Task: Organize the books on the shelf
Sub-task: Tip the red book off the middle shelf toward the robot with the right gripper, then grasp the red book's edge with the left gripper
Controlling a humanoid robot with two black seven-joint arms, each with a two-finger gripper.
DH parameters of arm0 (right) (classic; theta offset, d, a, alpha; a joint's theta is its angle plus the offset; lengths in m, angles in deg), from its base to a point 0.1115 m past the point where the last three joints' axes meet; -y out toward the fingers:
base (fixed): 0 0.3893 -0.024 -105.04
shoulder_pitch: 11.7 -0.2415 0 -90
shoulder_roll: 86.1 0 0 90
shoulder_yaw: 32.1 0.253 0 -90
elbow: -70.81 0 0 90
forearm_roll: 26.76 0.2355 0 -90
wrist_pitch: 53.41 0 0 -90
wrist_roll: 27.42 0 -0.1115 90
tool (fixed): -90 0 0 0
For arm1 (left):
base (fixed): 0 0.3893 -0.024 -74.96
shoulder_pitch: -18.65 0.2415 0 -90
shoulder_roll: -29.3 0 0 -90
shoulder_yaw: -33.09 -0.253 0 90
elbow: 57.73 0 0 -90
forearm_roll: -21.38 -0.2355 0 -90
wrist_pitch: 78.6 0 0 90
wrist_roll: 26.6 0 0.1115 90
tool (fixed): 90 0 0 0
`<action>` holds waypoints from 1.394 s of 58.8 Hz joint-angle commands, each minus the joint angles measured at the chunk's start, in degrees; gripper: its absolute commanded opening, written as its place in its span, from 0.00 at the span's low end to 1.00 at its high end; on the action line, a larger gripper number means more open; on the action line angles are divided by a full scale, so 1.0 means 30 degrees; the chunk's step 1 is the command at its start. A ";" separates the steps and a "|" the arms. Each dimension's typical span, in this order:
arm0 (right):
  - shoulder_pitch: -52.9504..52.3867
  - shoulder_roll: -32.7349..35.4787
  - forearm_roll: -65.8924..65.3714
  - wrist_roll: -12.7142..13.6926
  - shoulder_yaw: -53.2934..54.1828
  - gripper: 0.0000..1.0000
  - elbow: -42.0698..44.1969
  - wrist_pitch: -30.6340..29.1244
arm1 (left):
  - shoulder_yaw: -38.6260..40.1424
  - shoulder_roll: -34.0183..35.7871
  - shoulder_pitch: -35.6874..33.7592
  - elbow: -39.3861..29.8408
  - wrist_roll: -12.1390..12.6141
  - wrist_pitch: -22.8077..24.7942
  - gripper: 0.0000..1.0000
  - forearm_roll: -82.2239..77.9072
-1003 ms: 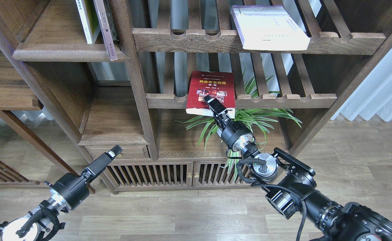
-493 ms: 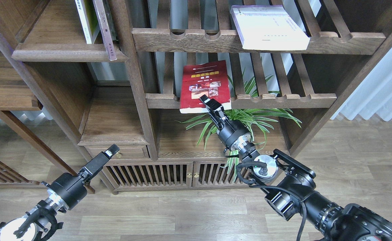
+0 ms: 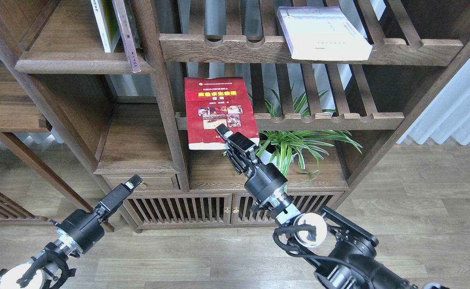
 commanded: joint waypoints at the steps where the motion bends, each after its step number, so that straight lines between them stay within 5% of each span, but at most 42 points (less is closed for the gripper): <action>1: 0.0670 0.0984 0.0013 0.0310 0.0154 0.09 -0.0508 -0.0315 | -0.0072 -0.0061 0.0017 0.0053 -0.0015 0.0000 0.86 0.0520; 8: 0.1315 0.1542 0.0013 0.0398 0.0183 0.10 -0.1065 -0.0315 | -0.0336 0.0056 0.0105 0.0053 -0.0015 0.0000 0.99 0.0579; 44: 0.5885 0.1601 -0.1627 0.1599 0.0066 0.10 -0.3409 -0.0315 | -0.0863 -0.0061 -0.0306 0.1869 -0.0044 0.0000 1.00 0.1223; 82: 0.8258 0.1542 -0.2301 0.2888 -0.0227 0.10 -0.4229 -0.0315 | -0.3939 -0.0149 -0.0599 0.0903 -0.0191 0.0000 1.00 0.9631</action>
